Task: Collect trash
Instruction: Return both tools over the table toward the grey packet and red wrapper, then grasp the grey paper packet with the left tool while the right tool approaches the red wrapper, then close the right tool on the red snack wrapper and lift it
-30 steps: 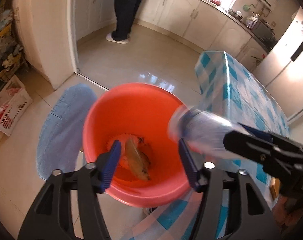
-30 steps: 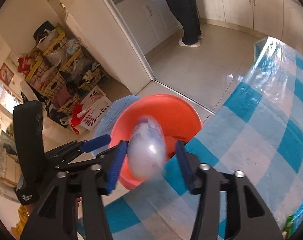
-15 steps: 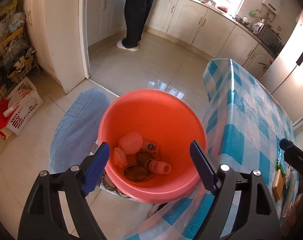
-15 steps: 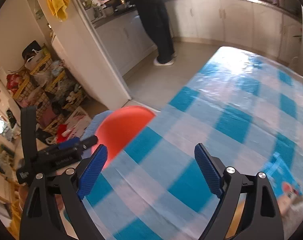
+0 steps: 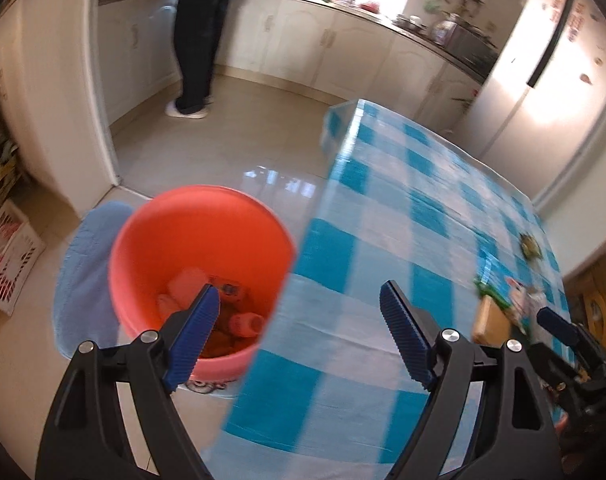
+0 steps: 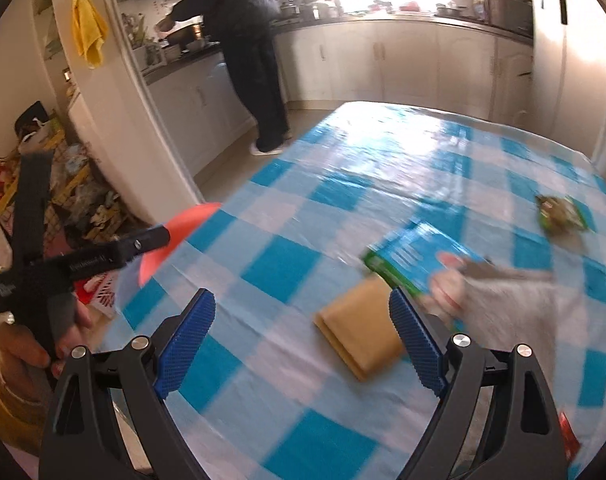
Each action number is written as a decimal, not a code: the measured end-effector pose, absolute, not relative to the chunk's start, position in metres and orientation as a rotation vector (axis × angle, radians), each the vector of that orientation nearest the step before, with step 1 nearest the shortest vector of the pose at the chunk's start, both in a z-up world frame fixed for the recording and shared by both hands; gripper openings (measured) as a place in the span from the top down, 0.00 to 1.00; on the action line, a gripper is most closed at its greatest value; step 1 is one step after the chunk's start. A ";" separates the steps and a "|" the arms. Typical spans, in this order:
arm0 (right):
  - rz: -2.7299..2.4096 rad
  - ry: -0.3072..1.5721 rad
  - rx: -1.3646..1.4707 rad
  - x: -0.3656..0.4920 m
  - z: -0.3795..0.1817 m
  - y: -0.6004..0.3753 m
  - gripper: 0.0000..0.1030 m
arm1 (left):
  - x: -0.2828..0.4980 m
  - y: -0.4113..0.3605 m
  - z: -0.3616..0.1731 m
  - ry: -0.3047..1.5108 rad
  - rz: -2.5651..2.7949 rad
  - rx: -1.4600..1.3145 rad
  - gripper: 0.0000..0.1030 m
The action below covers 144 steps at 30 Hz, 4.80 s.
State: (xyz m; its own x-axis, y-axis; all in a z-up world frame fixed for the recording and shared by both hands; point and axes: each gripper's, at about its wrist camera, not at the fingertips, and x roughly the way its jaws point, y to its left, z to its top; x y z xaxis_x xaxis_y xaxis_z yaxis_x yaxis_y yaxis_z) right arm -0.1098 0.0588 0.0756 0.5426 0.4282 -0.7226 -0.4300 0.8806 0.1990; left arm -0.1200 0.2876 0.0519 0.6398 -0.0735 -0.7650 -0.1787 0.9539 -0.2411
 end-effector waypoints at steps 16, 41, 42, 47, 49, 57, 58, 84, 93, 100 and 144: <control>0.298 0.818 0.127 -0.153 0.078 -0.056 0.14 | -0.135 0.193 0.061 0.920 -0.150 -0.183 0.19; 0.161 0.887 0.195 -0.198 0.041 -0.166 0.14 | -0.163 0.060 0.048 1.043 -0.463 -0.074 0.19; 0.174 0.889 0.174 -0.198 0.040 -0.164 0.14 | -0.162 0.057 0.048 1.050 -0.468 -0.080 0.19; 0.223 0.908 0.068 -0.190 0.032 -0.154 0.14 | -0.155 0.041 0.048 1.079 -0.466 -0.108 0.19; 0.239 0.919 0.017 -0.186 0.028 -0.151 0.14 | -0.151 0.037 0.048 1.085 -0.455 -0.135 0.19; 0.305 0.929 -0.099 -0.174 0.022 -0.143 0.15 | -0.131 0.000 0.052 1.066 -0.371 -0.097 0.19; 0.314 0.934 -0.103 -0.172 0.021 -0.143 0.15 | -0.129 -0.003 0.051 1.061 -0.357 -0.089 0.19; 0.224 0.898 0.042 -0.176 0.025 -0.193 0.38 | -0.093 -0.061 0.019 1.019 -0.234 0.150 0.19; 0.165 0.872 0.120 -0.179 0.028 -0.208 0.30 | -0.091 -0.060 0.018 1.005 -0.252 0.159 0.22; 0.173 0.856 0.091 -0.172 0.032 -0.203 0.22 | -0.093 -0.059 0.020 1.000 -0.274 0.139 0.30; 0.077 0.921 0.046 -0.150 0.023 -0.194 0.30 | -0.106 -0.045 0.022 0.968 -0.436 0.172 0.22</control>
